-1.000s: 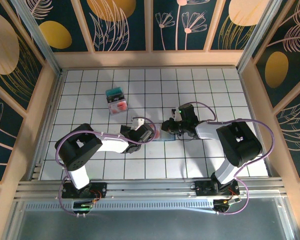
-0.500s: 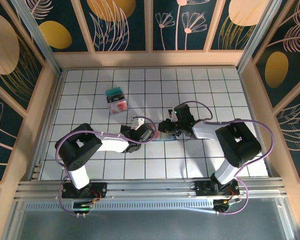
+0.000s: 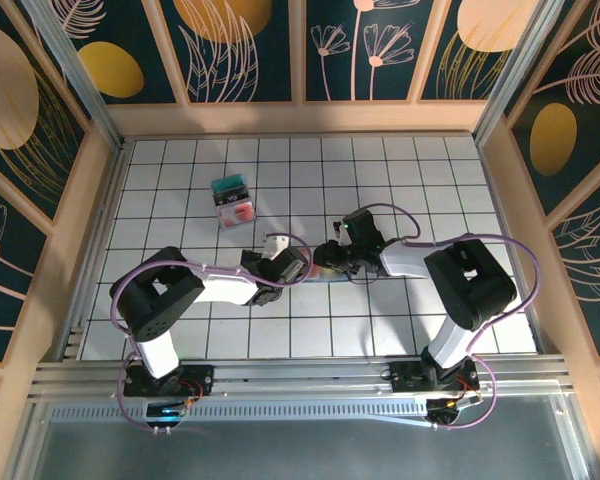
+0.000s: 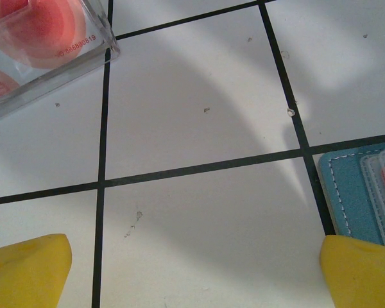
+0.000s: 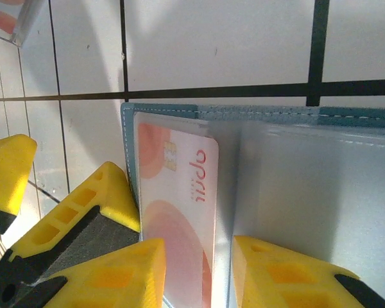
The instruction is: Take the credit cards out of the card holder
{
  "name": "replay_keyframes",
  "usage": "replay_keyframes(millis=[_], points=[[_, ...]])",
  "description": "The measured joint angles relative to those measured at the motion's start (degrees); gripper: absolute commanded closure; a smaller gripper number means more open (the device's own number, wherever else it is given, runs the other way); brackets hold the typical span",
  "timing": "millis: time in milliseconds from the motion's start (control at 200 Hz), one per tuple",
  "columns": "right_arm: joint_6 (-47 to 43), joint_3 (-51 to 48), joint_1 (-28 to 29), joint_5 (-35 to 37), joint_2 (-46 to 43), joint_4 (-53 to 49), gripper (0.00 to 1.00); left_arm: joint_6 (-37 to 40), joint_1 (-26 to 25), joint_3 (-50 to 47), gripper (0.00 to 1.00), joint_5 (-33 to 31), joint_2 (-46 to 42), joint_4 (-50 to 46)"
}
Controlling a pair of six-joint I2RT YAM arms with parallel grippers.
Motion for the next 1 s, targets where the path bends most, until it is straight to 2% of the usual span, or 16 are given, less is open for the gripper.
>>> replay_keyframes(millis=[240, 1001], points=[[0.3, 0.0, 0.0, -1.1, 0.5, 1.1, 0.76, 0.0, 0.0, 0.0, 0.01, 0.0, 0.0, -0.1], [0.5, -0.2, -0.7, -3.9, -1.9, 1.9, 0.77, 0.0, 0.0, 0.4, 0.01, 0.0, 0.2, -0.6]])
